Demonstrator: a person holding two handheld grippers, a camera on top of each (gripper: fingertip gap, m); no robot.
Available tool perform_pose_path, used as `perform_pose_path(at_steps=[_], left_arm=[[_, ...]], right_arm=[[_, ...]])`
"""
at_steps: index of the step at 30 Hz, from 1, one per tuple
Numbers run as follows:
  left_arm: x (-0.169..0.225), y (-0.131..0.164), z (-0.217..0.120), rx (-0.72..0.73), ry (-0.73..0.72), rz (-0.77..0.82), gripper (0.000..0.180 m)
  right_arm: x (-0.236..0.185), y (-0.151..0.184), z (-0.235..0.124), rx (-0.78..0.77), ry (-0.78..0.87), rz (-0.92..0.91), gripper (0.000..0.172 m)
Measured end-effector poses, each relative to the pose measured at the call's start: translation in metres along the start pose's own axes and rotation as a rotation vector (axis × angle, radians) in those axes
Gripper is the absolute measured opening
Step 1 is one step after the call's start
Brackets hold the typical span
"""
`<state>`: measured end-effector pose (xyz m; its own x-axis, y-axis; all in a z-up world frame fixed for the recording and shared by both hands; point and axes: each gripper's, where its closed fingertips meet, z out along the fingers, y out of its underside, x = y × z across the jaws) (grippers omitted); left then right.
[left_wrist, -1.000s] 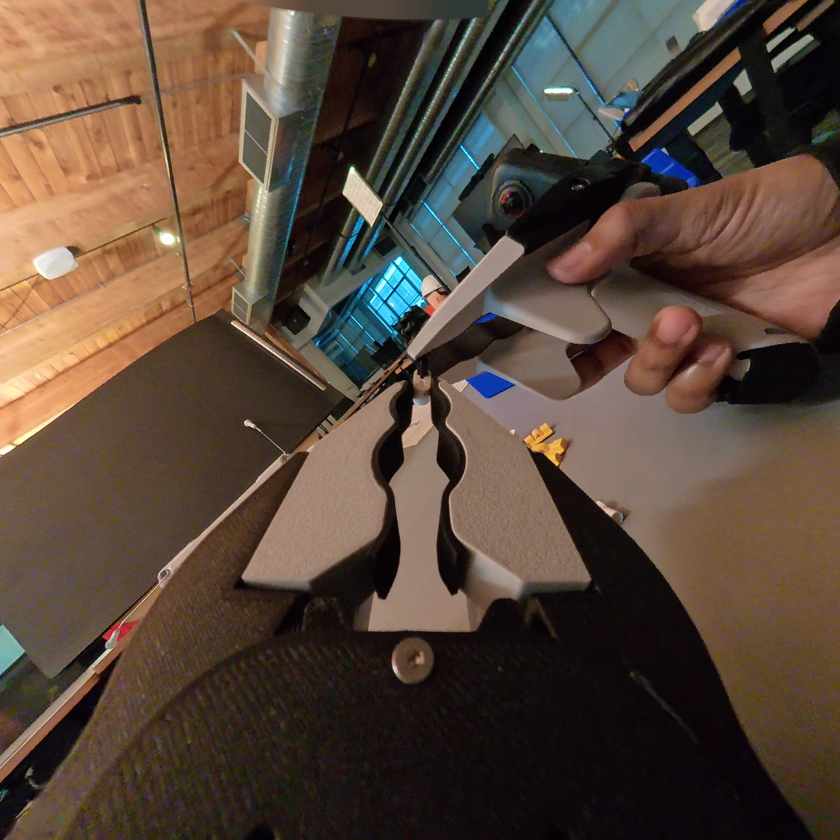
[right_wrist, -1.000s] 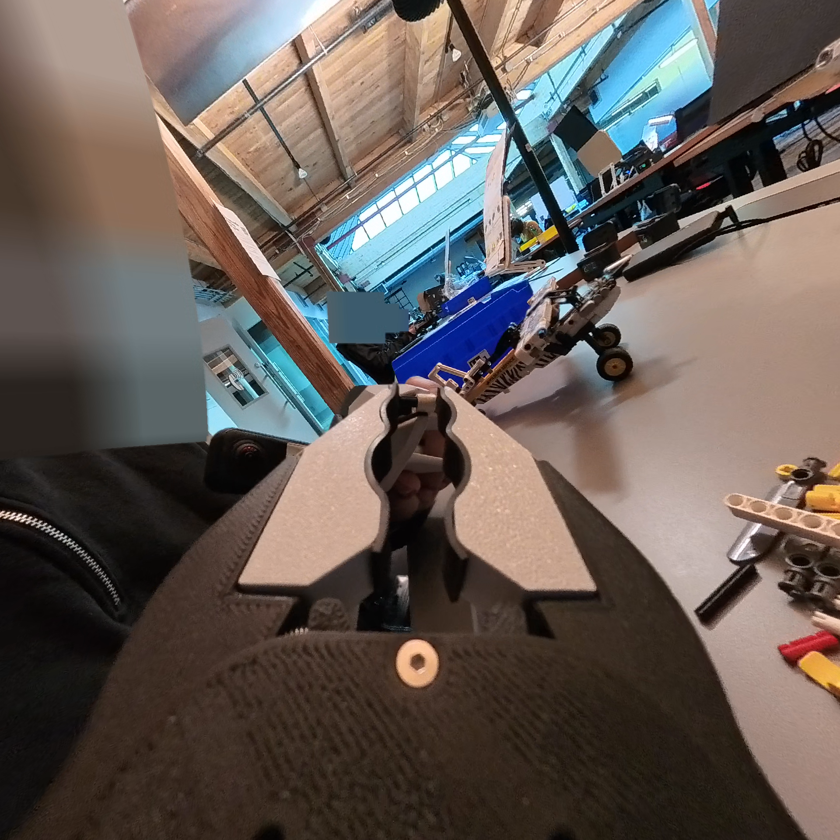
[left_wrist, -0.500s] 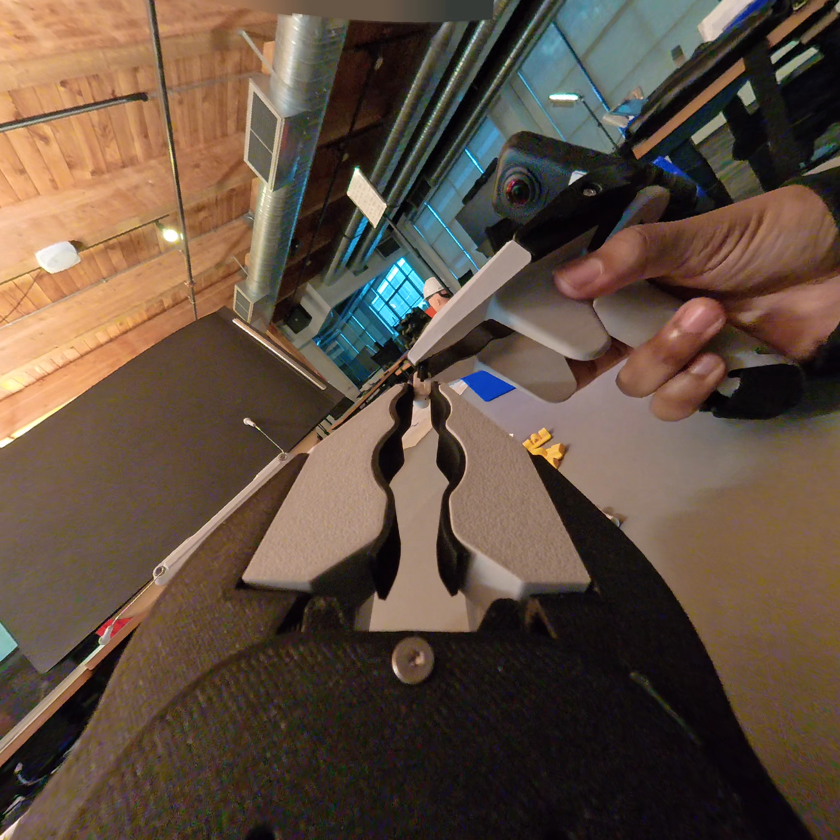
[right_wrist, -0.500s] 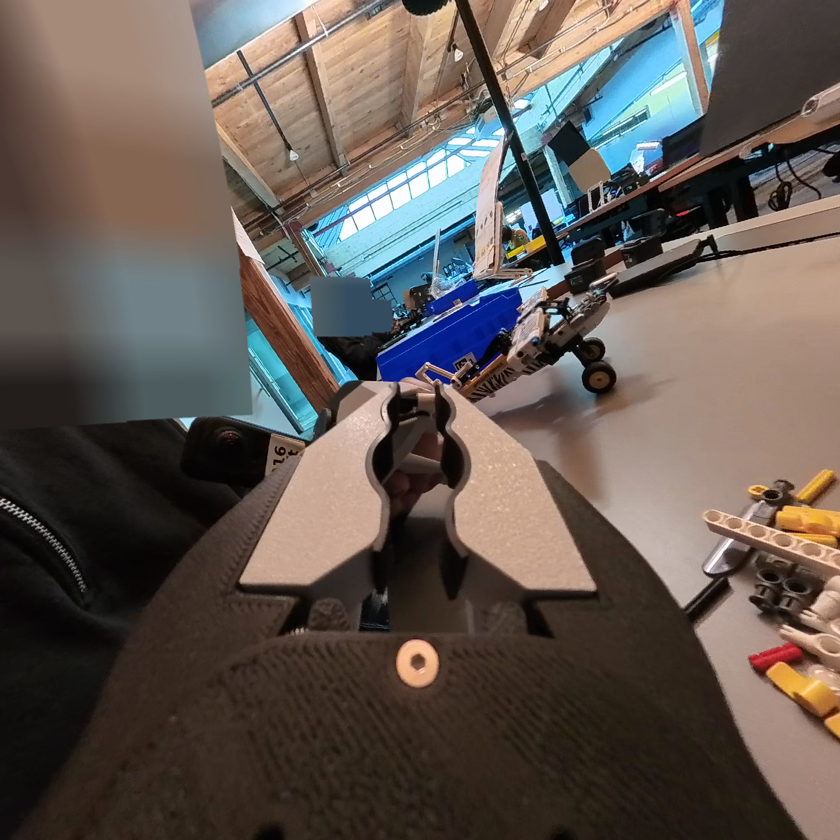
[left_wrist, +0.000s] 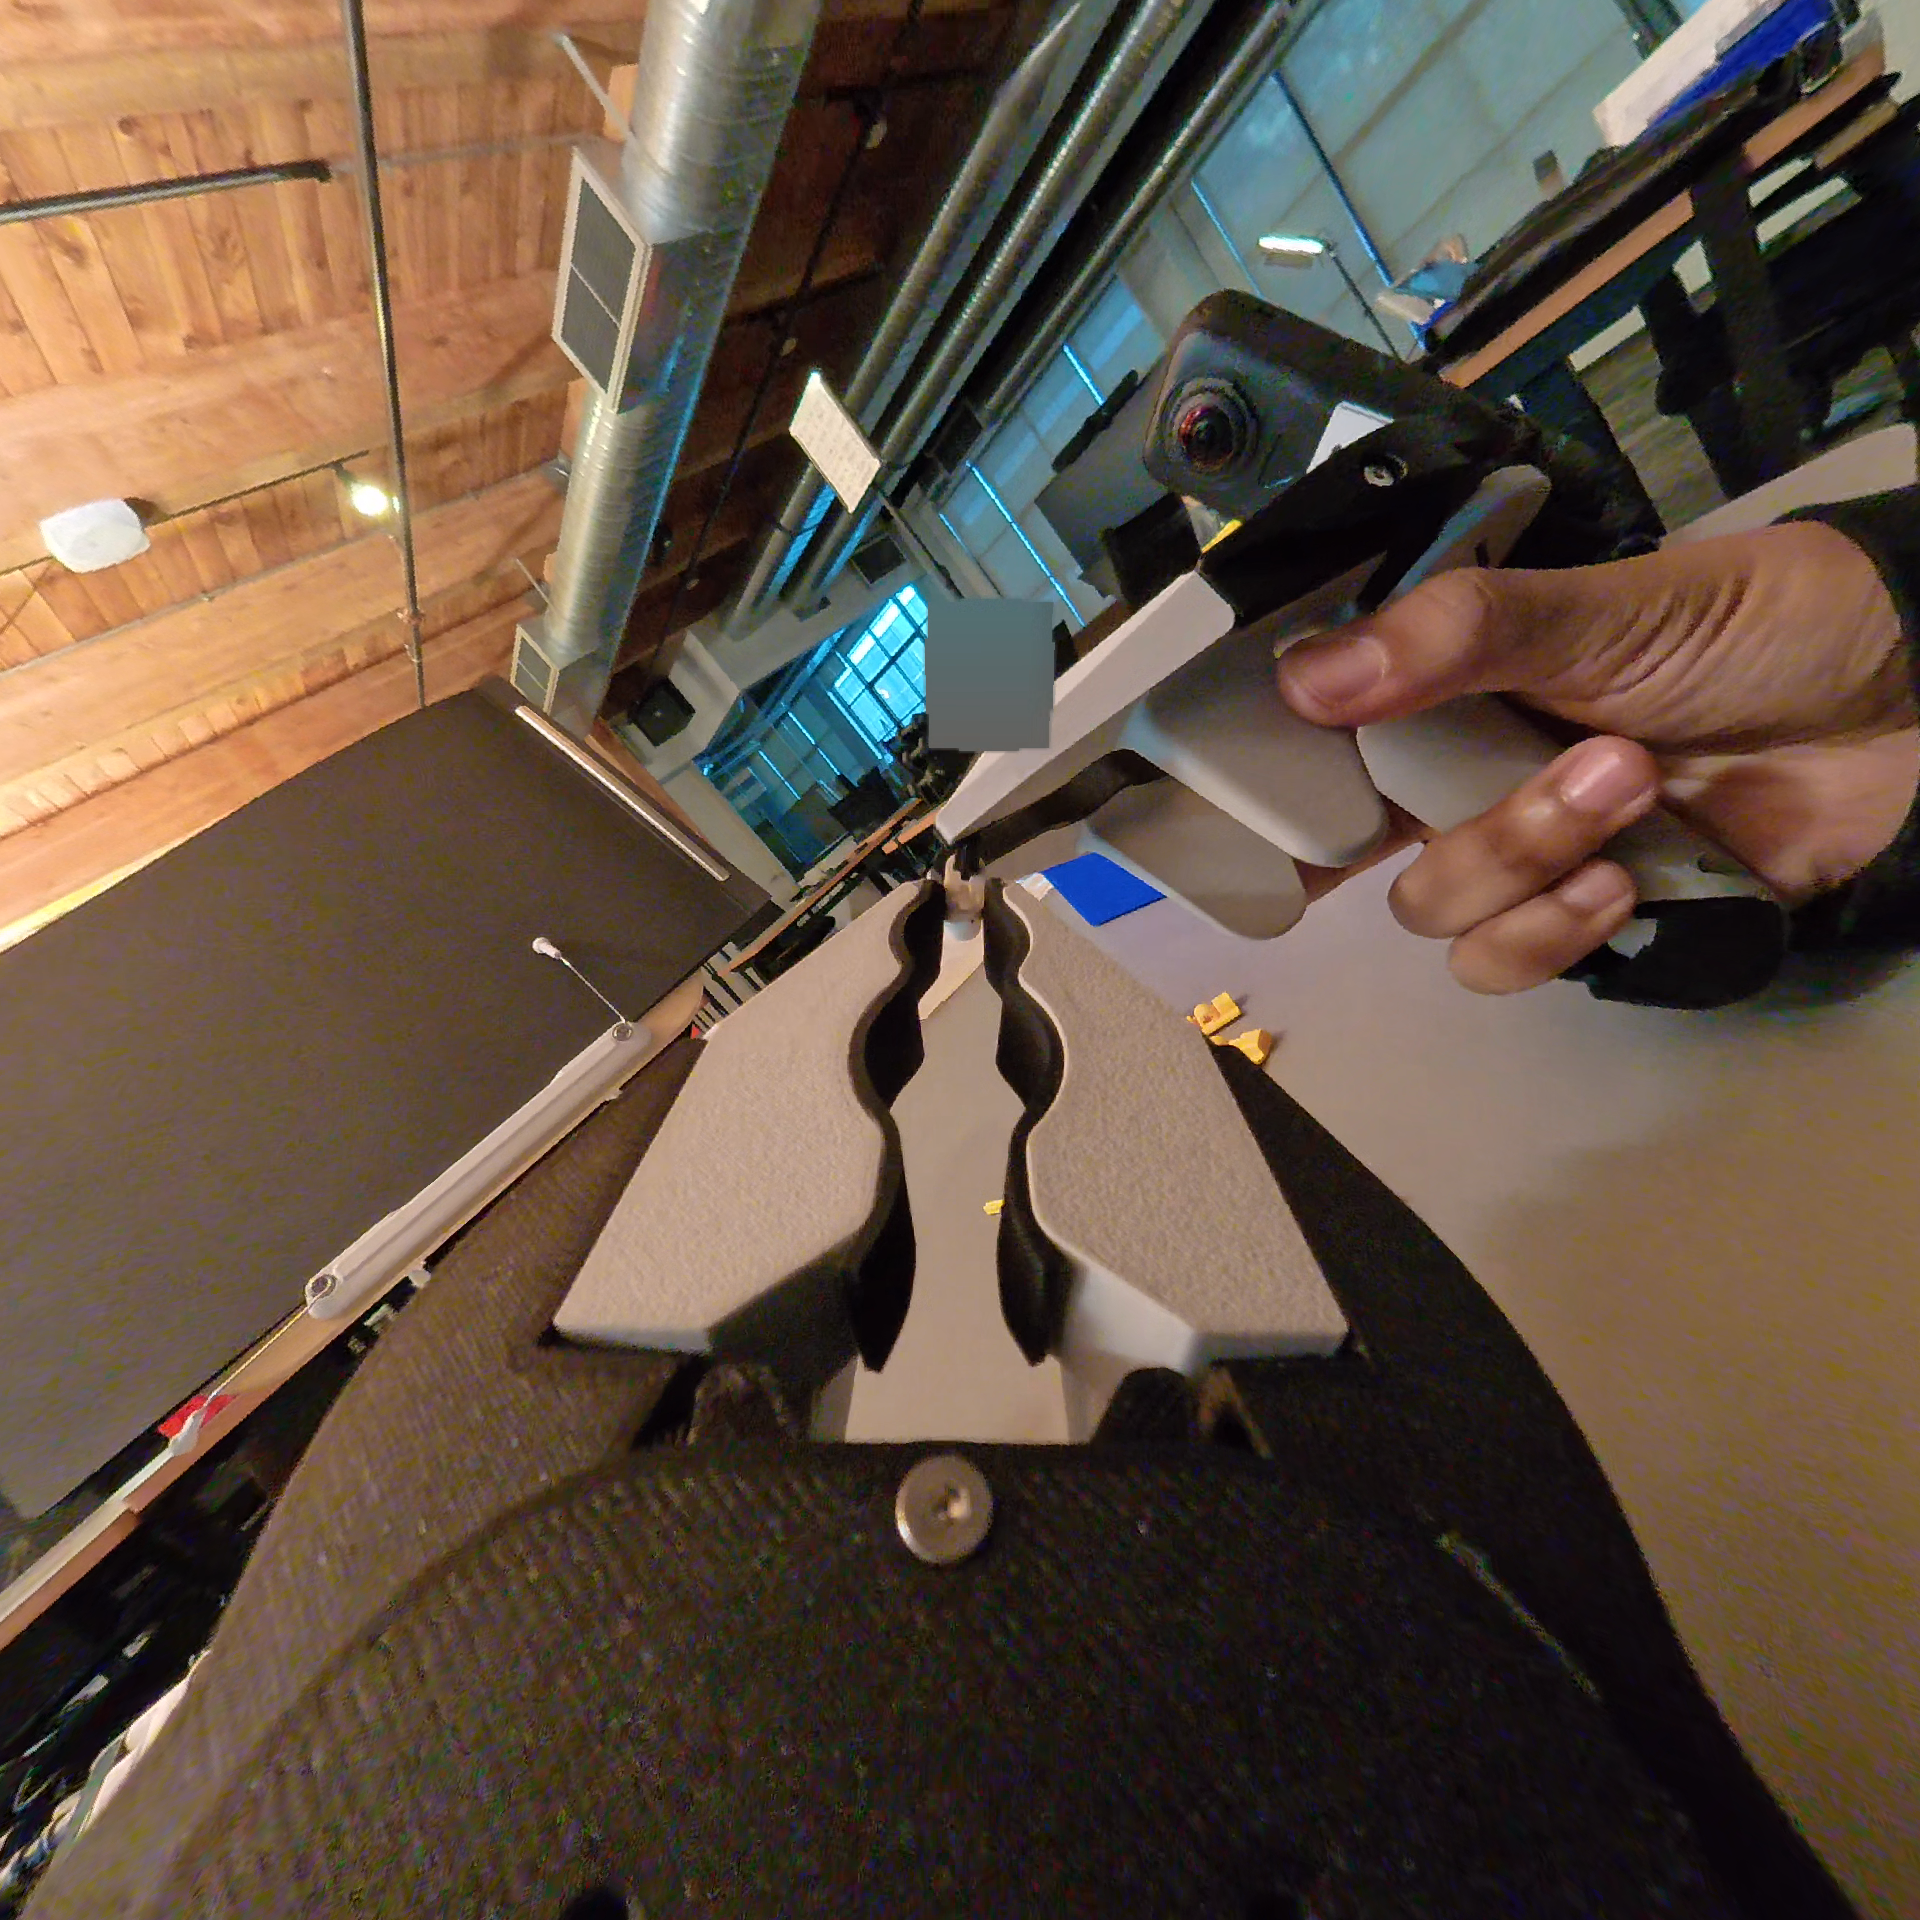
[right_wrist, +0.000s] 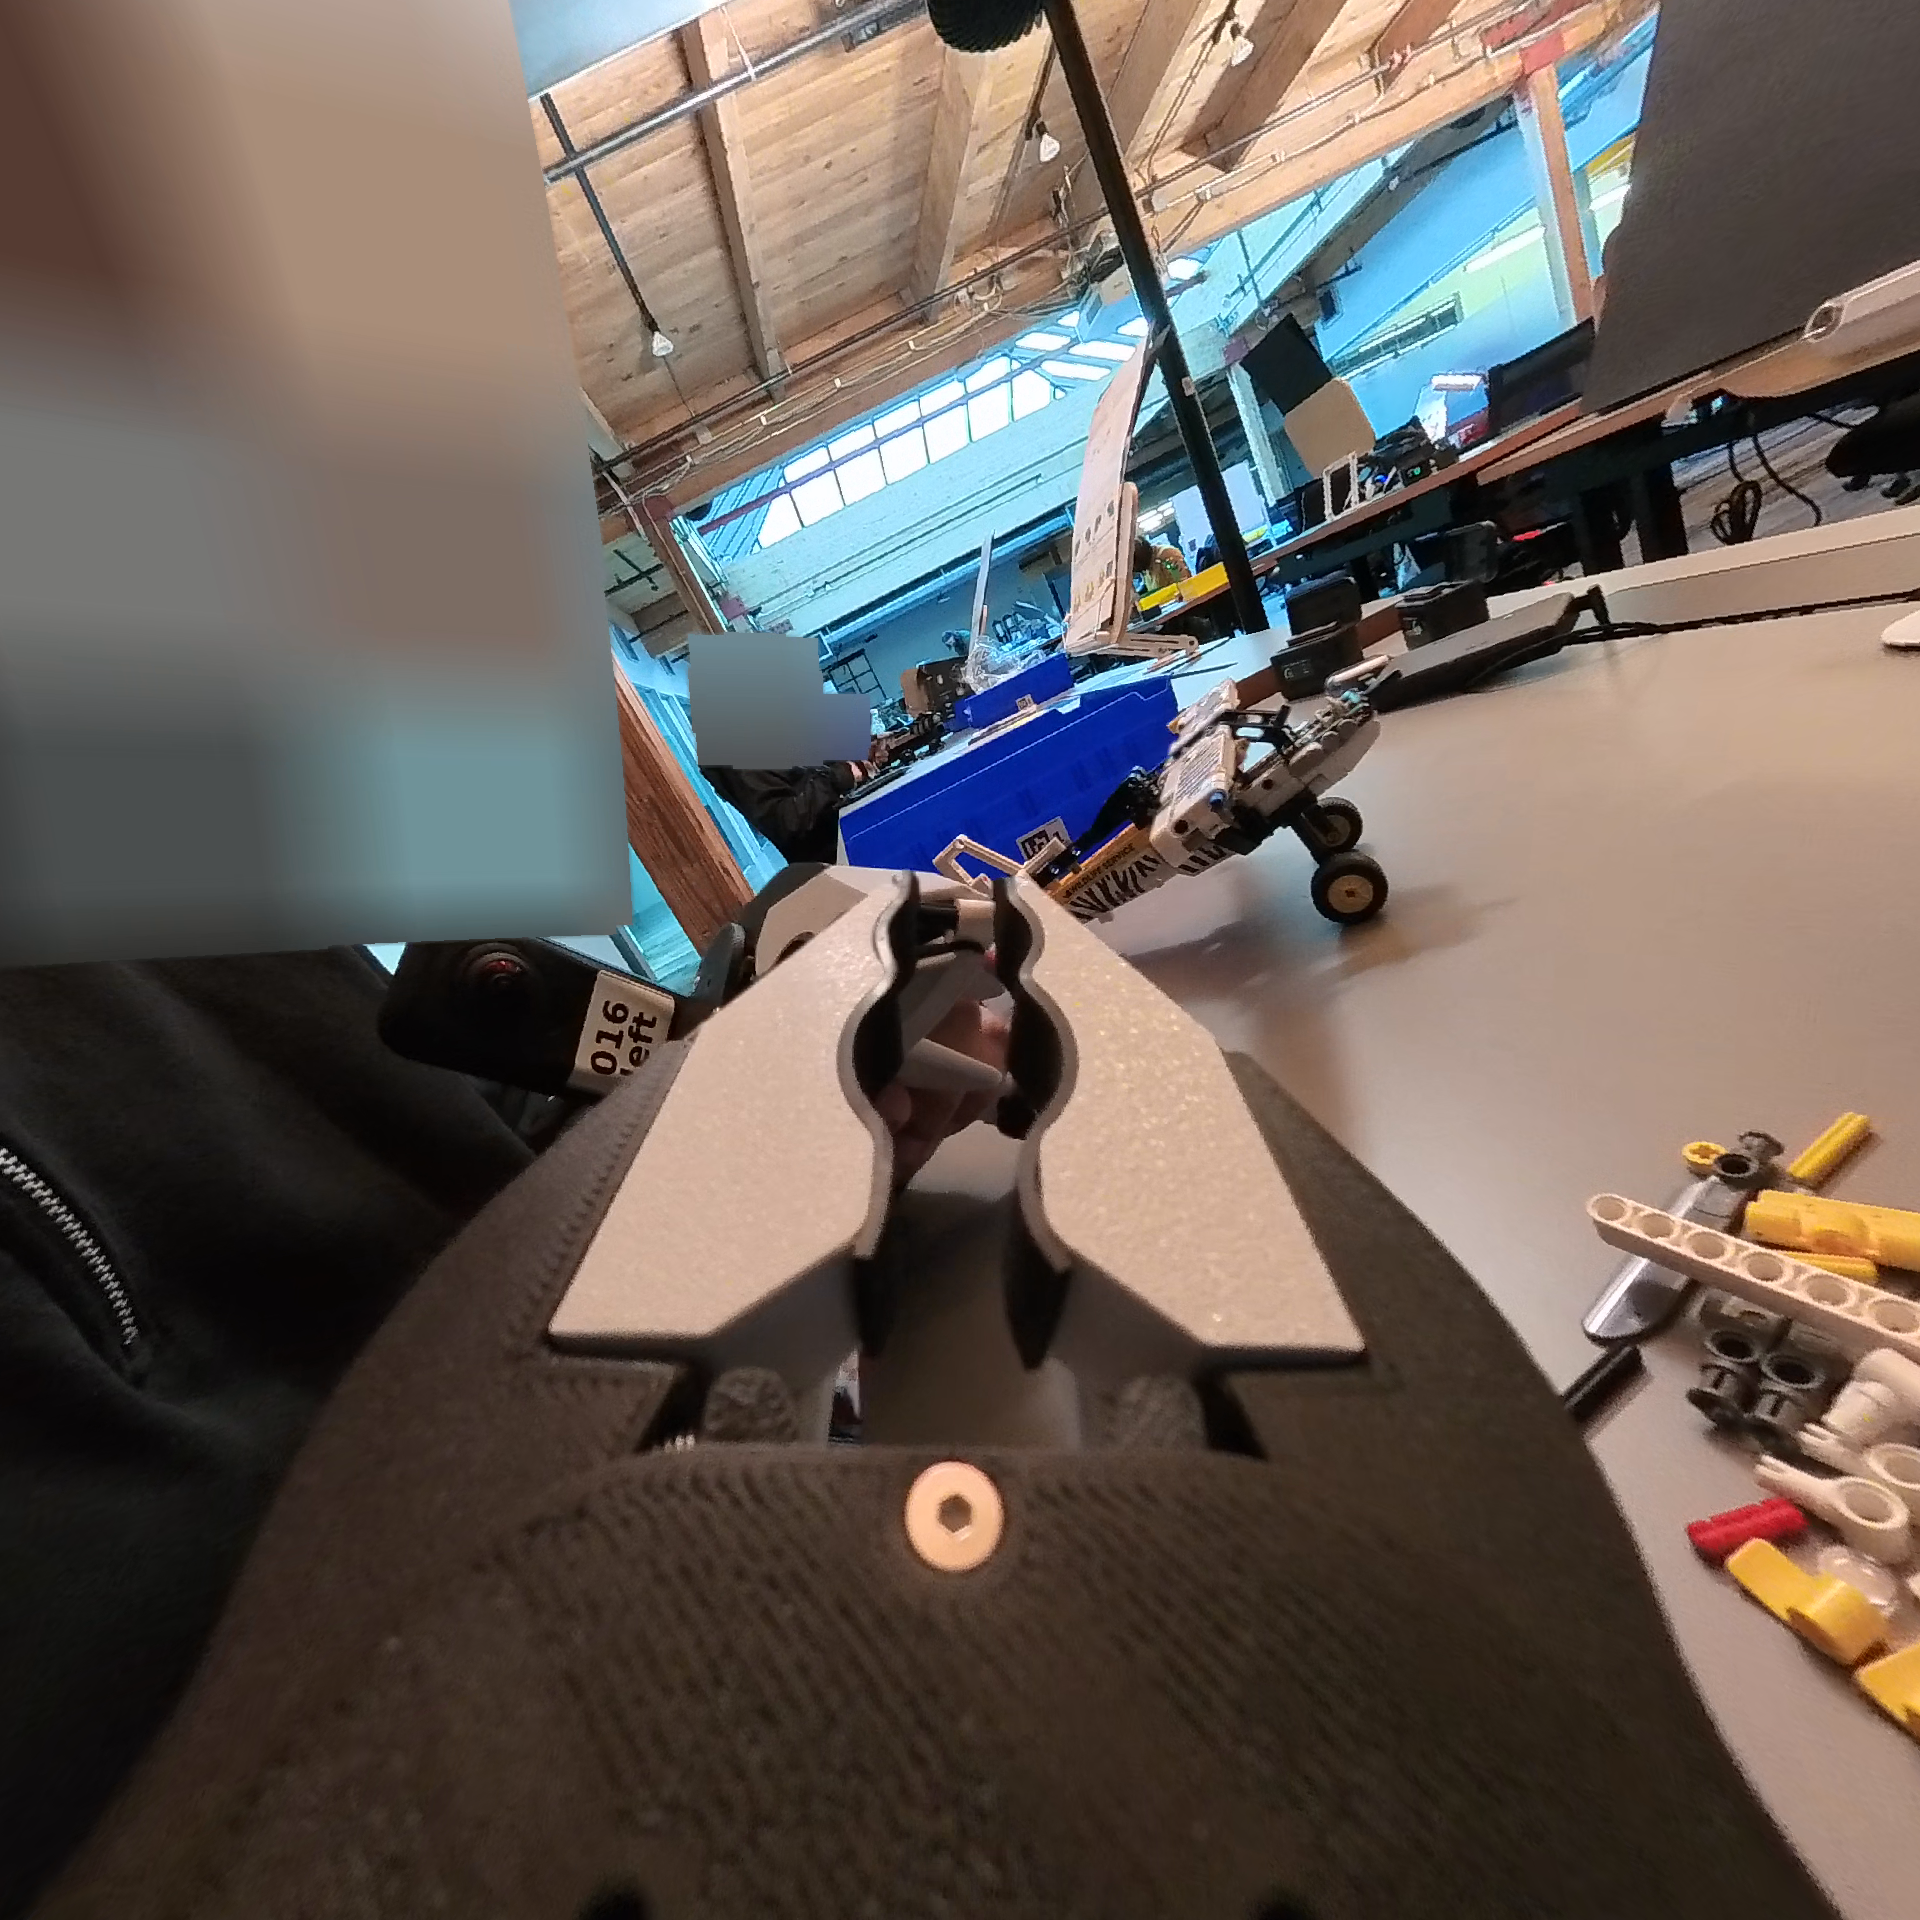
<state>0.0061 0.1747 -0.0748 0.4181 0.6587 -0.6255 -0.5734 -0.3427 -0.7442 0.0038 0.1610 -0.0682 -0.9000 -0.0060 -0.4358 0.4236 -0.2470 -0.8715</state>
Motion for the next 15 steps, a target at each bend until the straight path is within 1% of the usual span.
perform_pose_path(at_steps=[13, 14, 15], left_arm=[[-0.0029, -0.0017, 0.0003, 0.003, -0.003, -0.016, 0.002], [-0.0025, -0.0015, 0.0004, 0.002, 0.001, -0.017, 0.001], [-0.0012, 0.0013, 0.0017, -0.016, 0.008, -0.021, 0.002]], right_arm=[[-0.0022, -0.0033, -0.0068, 0.008, 0.014, -0.030, 0.012], [-0.0037, -0.0038, -0.0071, 0.013, 0.010, -0.034, 0.000], [-0.0061, -0.0029, -0.0056, 0.014, 0.006, -0.048, 0.000]])
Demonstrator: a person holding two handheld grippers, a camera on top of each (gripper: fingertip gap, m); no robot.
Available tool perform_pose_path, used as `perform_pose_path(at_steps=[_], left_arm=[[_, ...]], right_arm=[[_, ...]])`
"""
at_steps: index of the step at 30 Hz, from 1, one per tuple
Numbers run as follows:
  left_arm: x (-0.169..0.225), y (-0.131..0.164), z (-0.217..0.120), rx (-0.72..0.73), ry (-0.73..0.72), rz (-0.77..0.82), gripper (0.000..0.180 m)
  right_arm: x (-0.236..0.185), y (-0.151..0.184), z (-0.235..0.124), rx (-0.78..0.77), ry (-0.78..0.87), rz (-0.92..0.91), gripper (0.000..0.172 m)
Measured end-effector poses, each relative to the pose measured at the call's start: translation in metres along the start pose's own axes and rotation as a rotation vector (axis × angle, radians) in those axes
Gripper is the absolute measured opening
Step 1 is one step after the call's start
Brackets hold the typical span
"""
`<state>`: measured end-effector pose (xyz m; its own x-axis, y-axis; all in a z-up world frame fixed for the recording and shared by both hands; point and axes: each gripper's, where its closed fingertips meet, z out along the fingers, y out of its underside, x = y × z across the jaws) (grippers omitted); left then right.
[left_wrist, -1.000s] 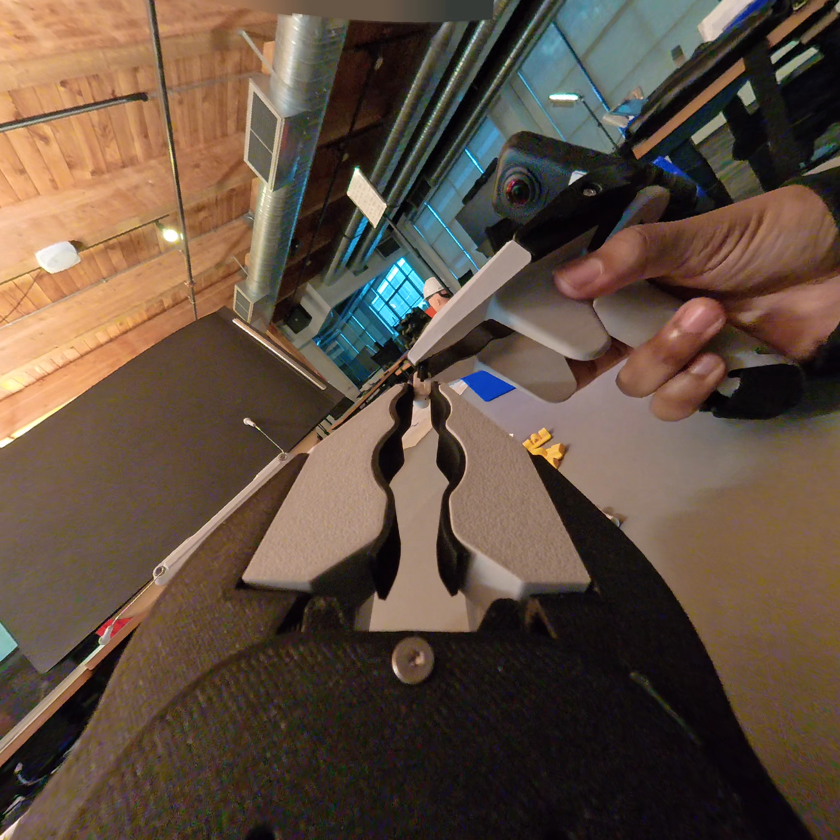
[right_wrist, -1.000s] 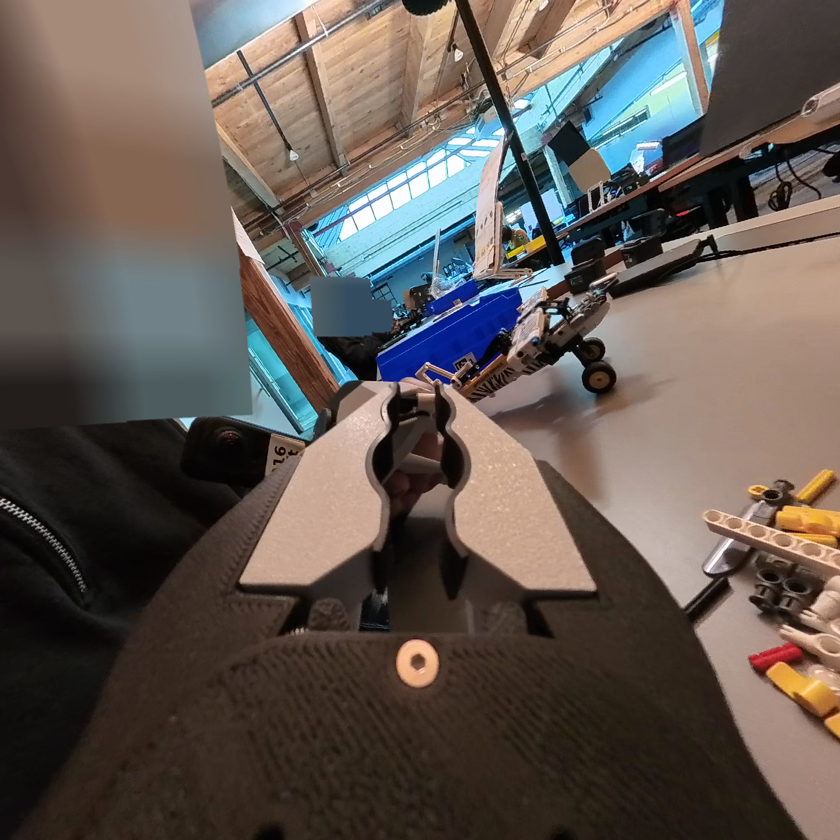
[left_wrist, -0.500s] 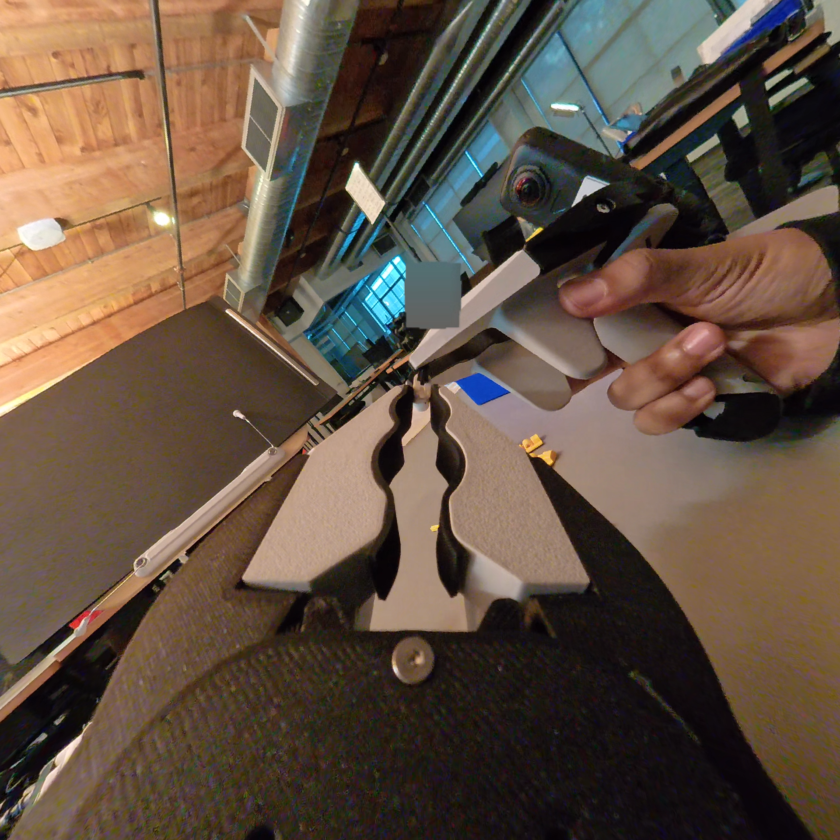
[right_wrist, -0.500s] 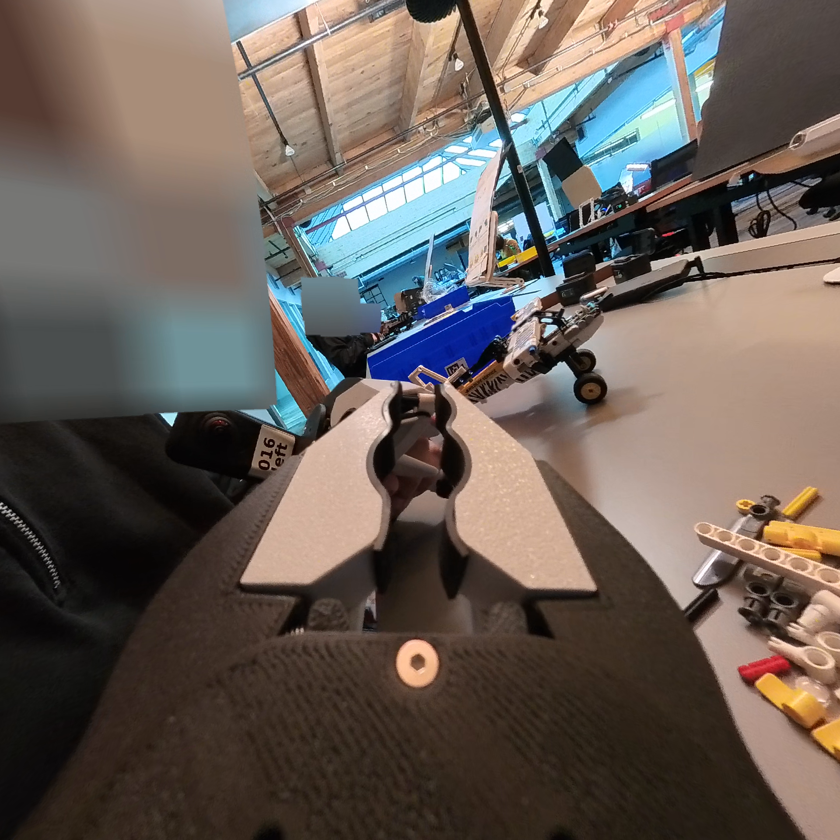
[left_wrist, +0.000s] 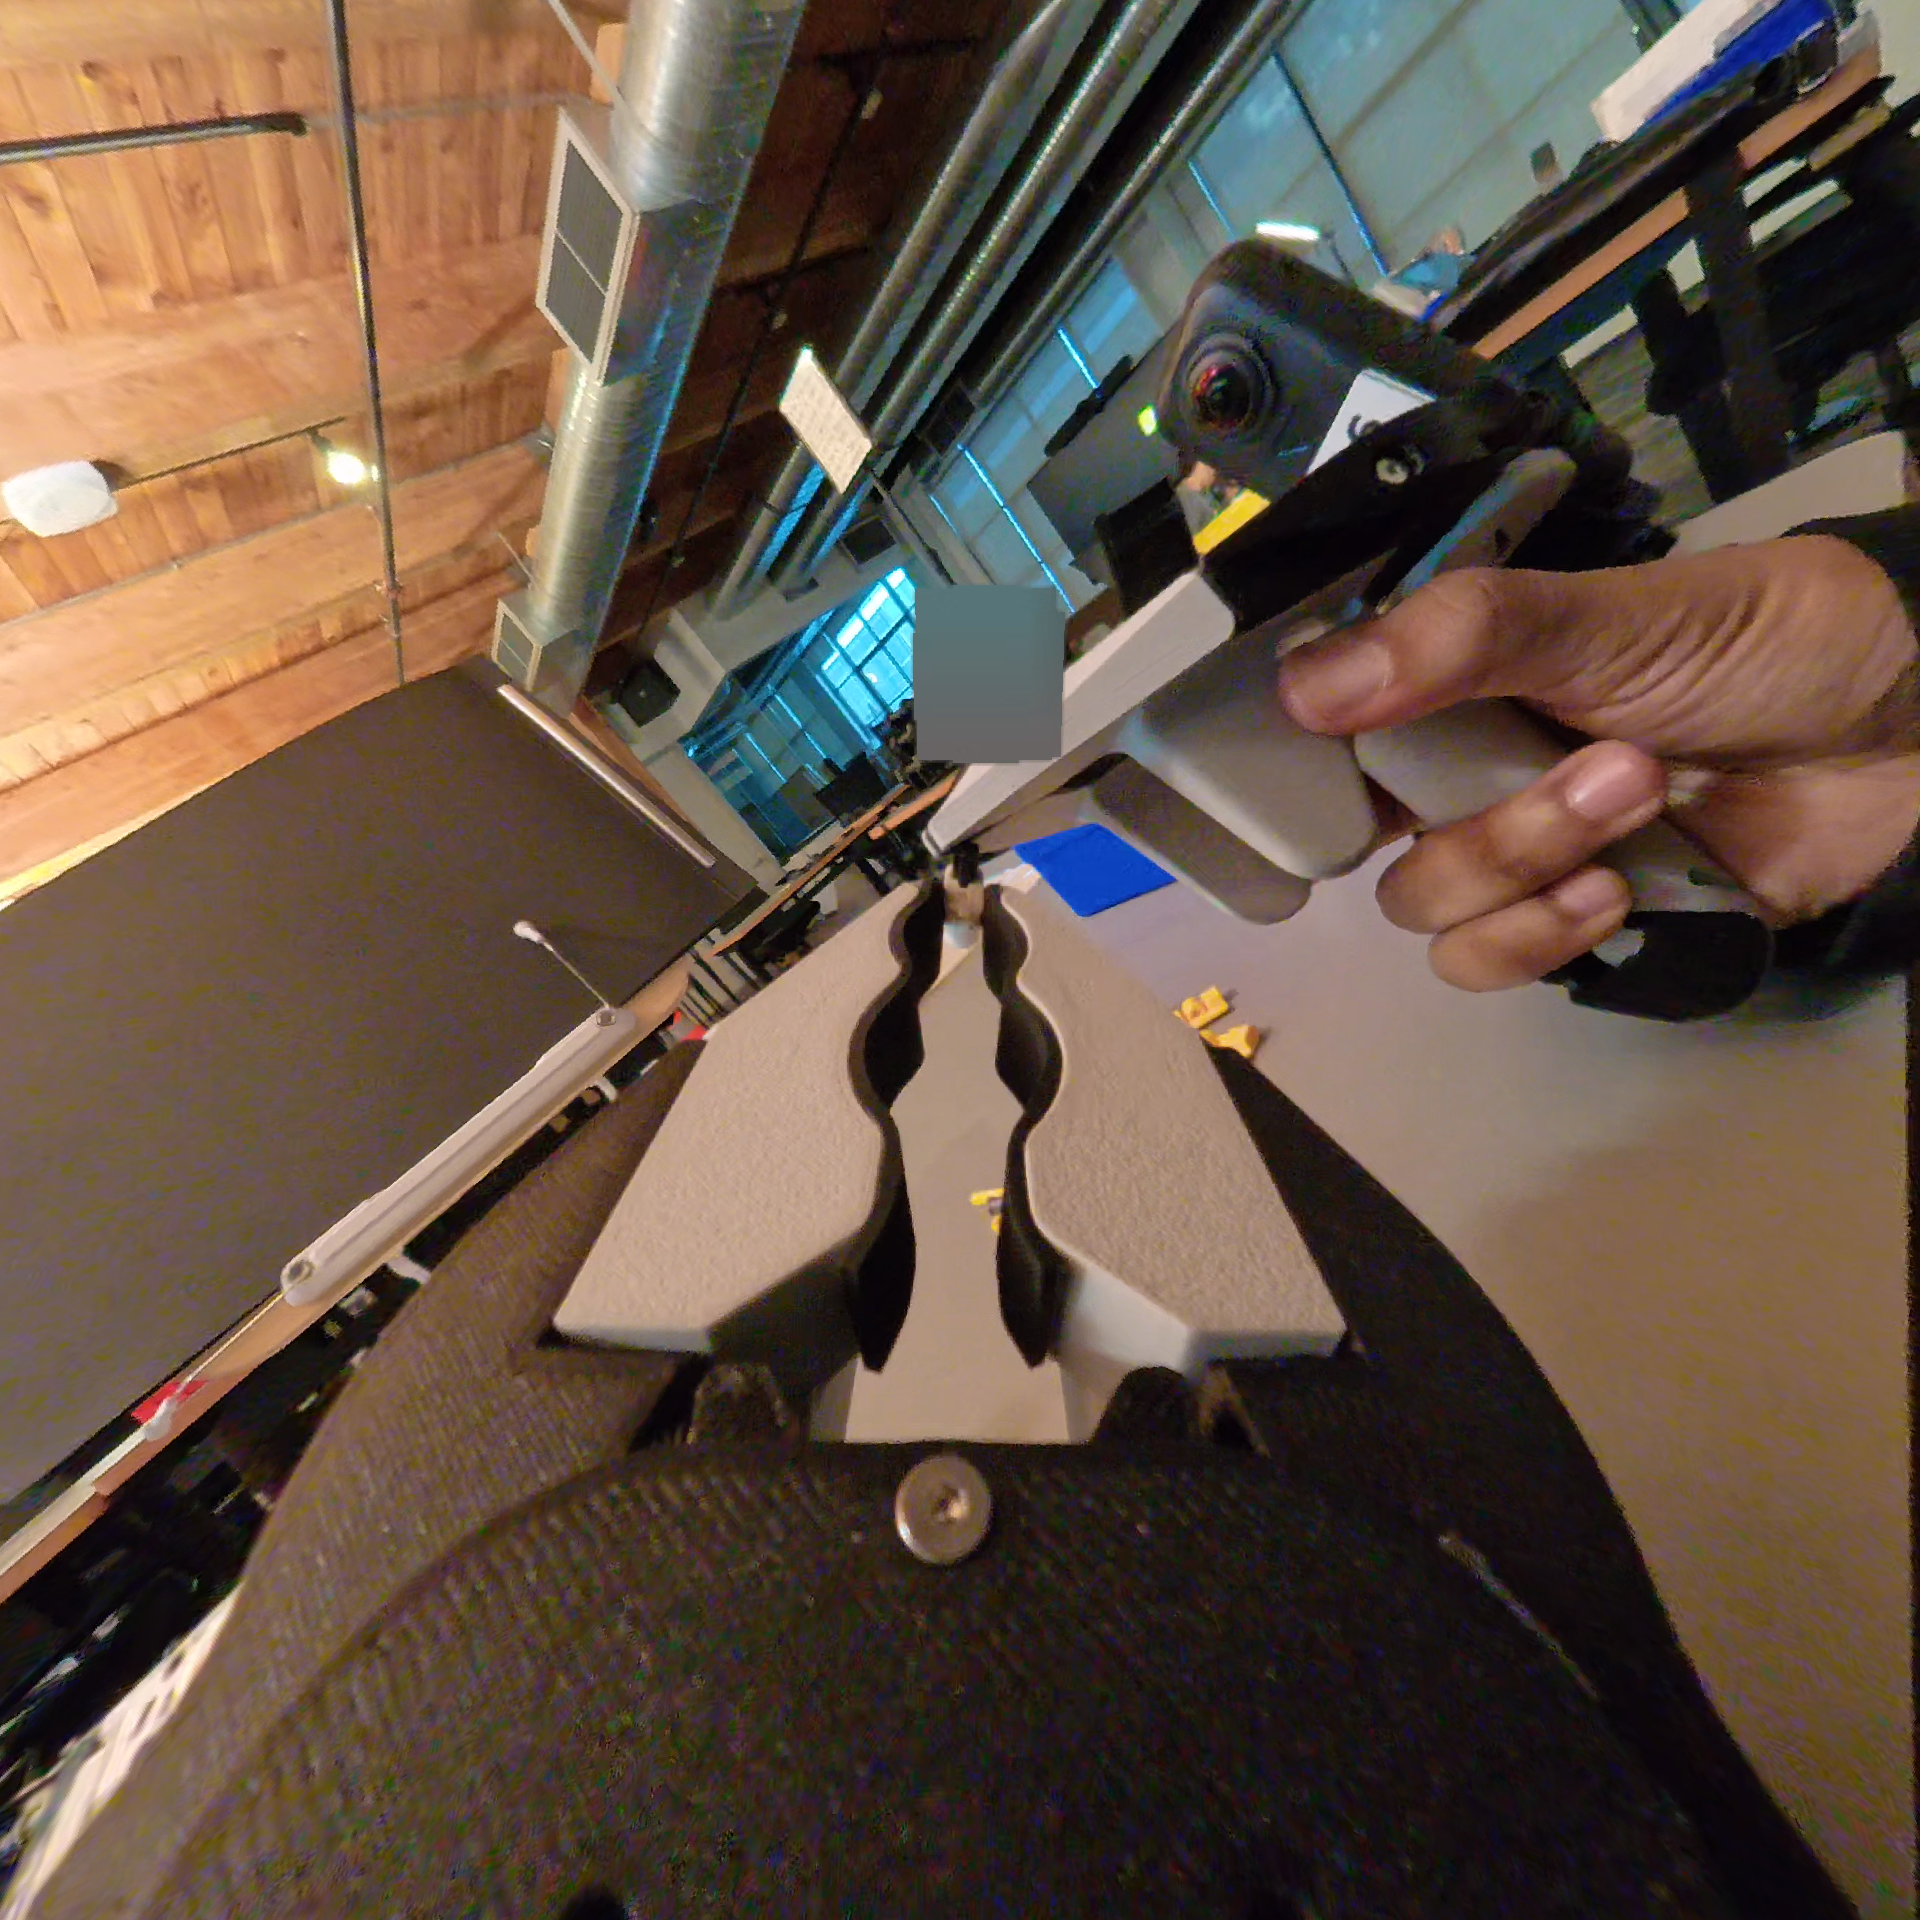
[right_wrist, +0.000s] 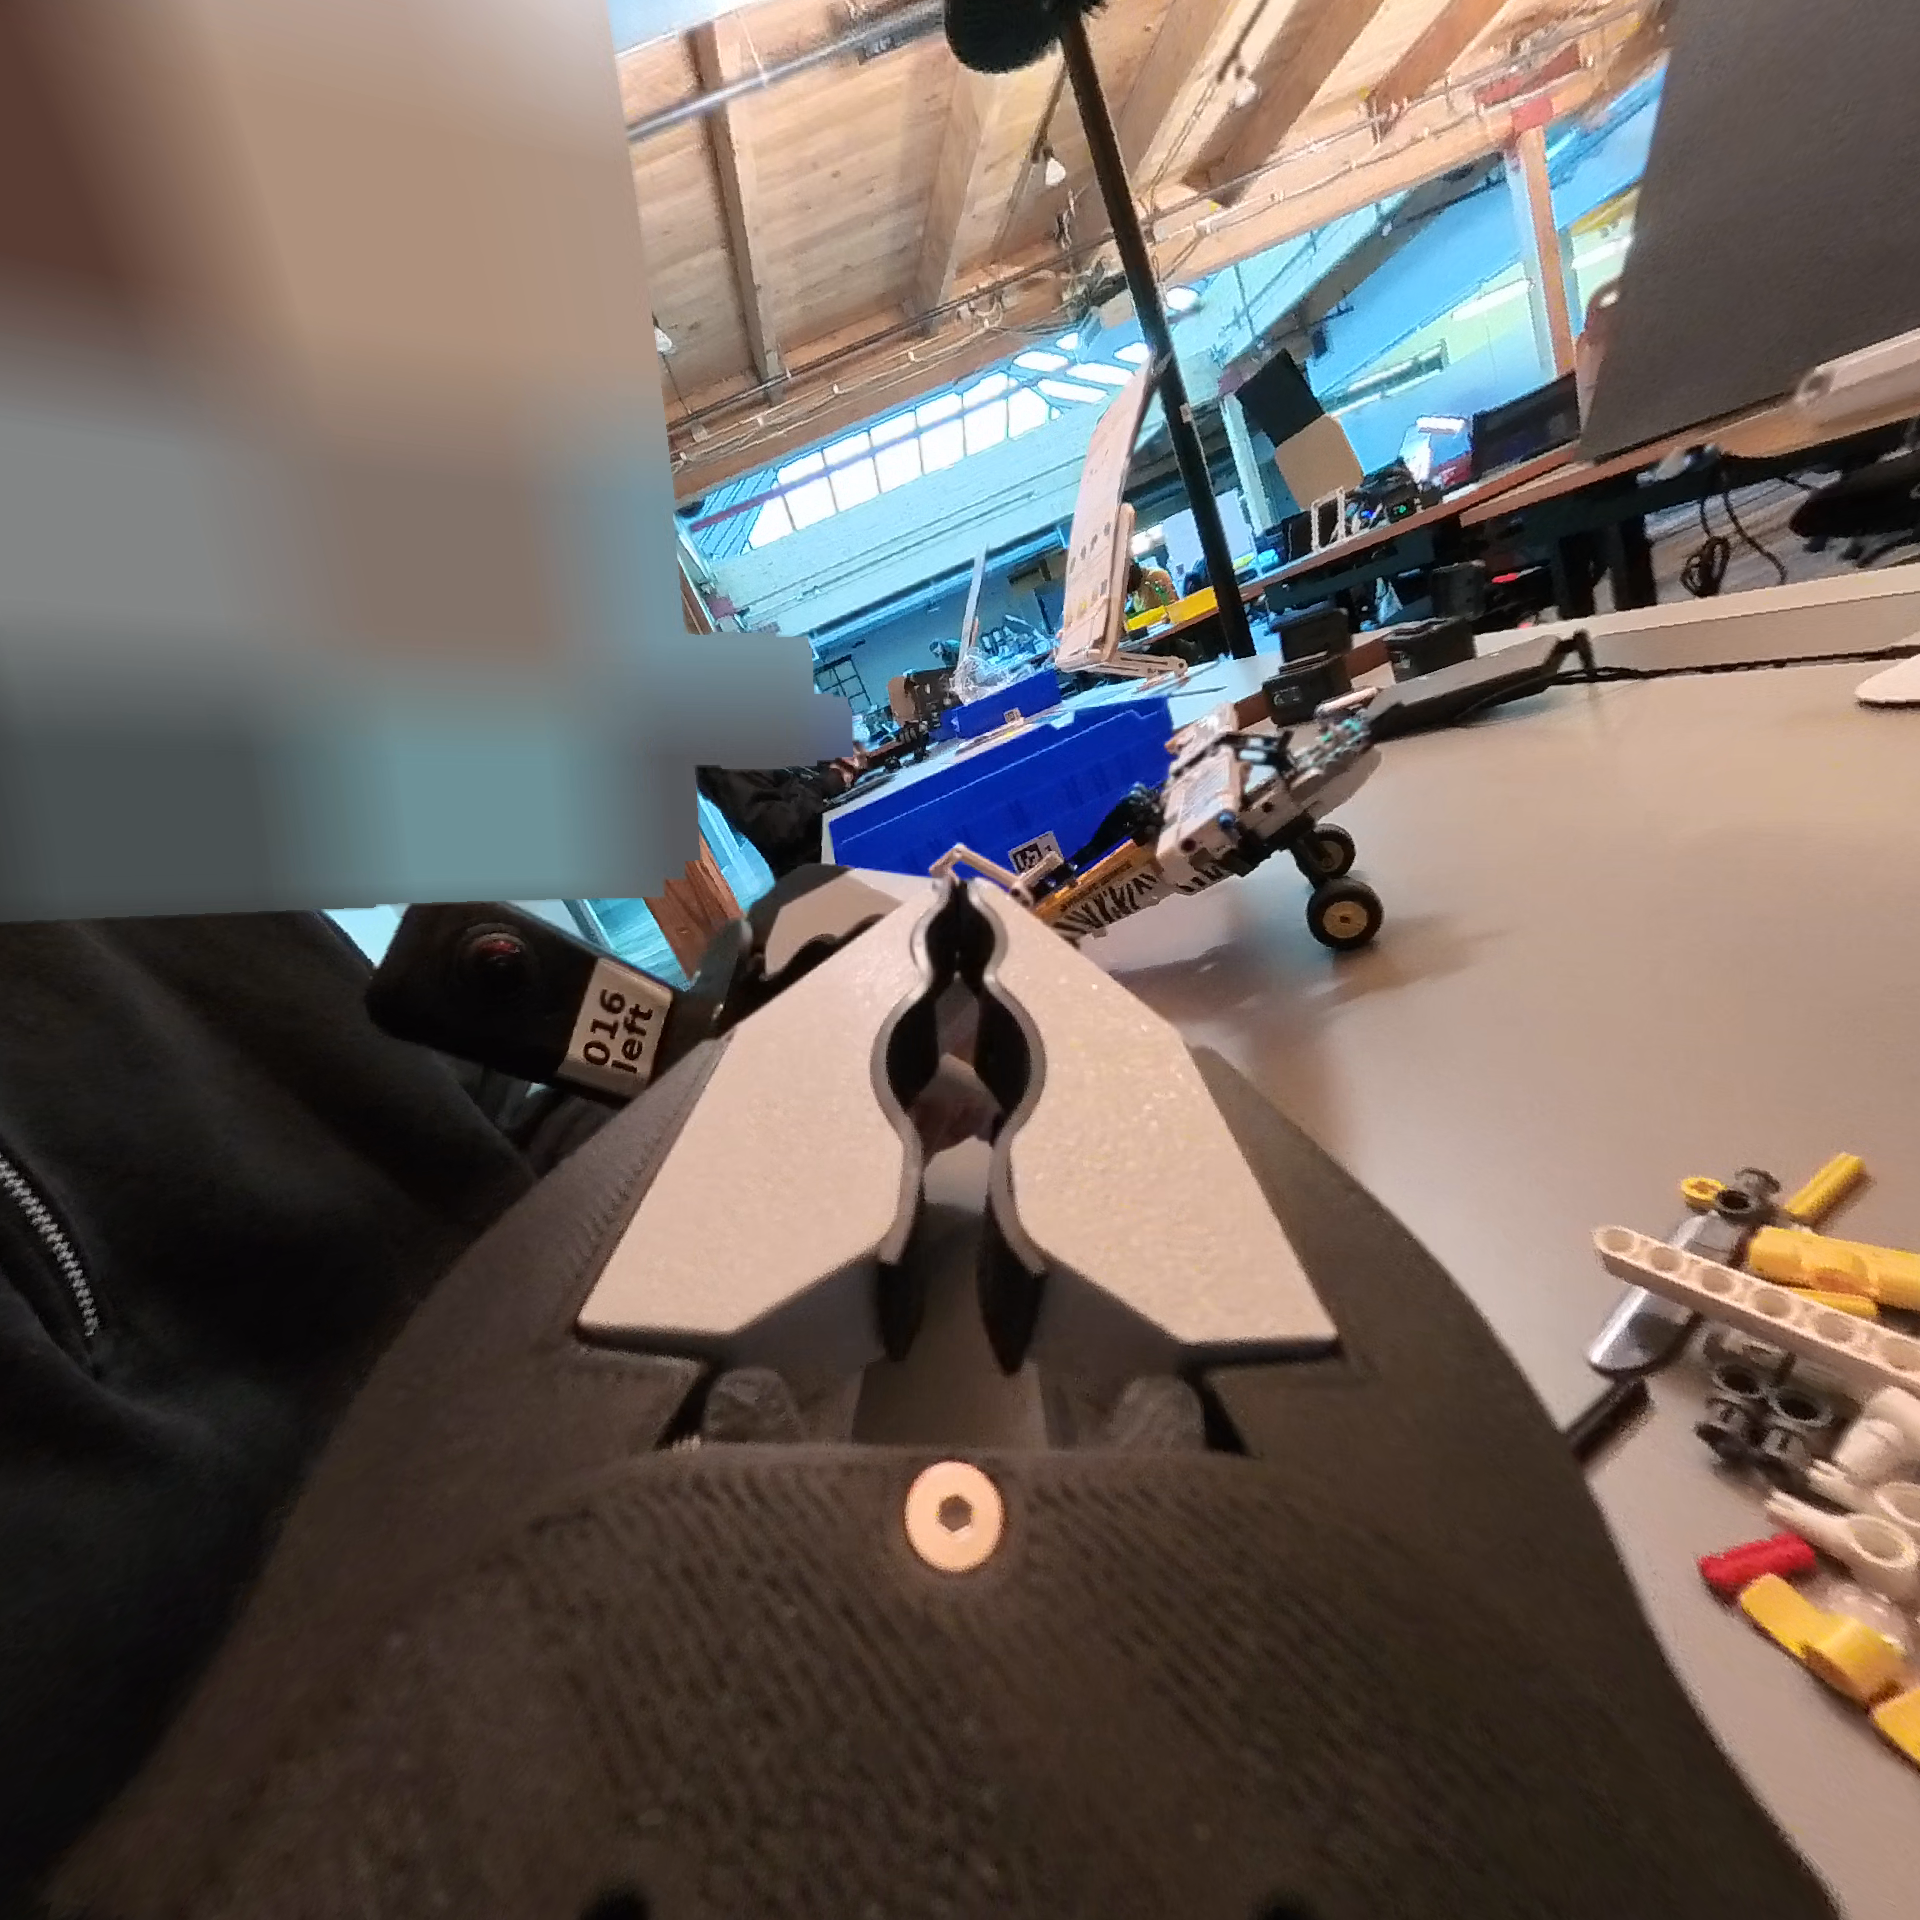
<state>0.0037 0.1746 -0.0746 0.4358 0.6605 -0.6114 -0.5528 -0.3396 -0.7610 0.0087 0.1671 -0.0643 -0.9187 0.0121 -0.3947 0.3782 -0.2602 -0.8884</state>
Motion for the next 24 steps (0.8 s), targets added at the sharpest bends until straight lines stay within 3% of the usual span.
perform_pose_path(at_steps=[7, 9, 11, 13, 16, 24], left_arm=[[-0.004, -0.004, 0.000, 0.026, -0.027, 0.014, 0.002], [-0.003, -0.005, -0.001, 0.038, -0.035, 0.039, 0.002], [-0.002, -0.006, -0.002, 0.045, -0.043, 0.060, 0.003], [-0.003, -0.008, -0.003, 0.055, -0.054, 0.062, 0.003], [-0.006, -0.009, -0.004, 0.063, -0.065, 0.064, 0.002], [-0.012, -0.010, -0.006, 0.071, -0.125, 0.099, 0.002]], right_arm=[[-0.002, -0.004, 0.005, 0.007, 0.043, -0.085, 0.000], [0.005, -0.008, 0.003, 0.017, 0.083, -0.103, 0.032], [0.012, -0.008, 0.000, 0.007, 0.101, -0.071, 0.051], [0.014, -0.003, 0.001, -0.018, 0.075, 0.013, 0.059], [0.009, -0.001, 0.004, -0.010, 0.022, 0.090, 0.046], [0.000, -0.004, 0.005, -0.038, 0.023, 0.043, 0.030]])
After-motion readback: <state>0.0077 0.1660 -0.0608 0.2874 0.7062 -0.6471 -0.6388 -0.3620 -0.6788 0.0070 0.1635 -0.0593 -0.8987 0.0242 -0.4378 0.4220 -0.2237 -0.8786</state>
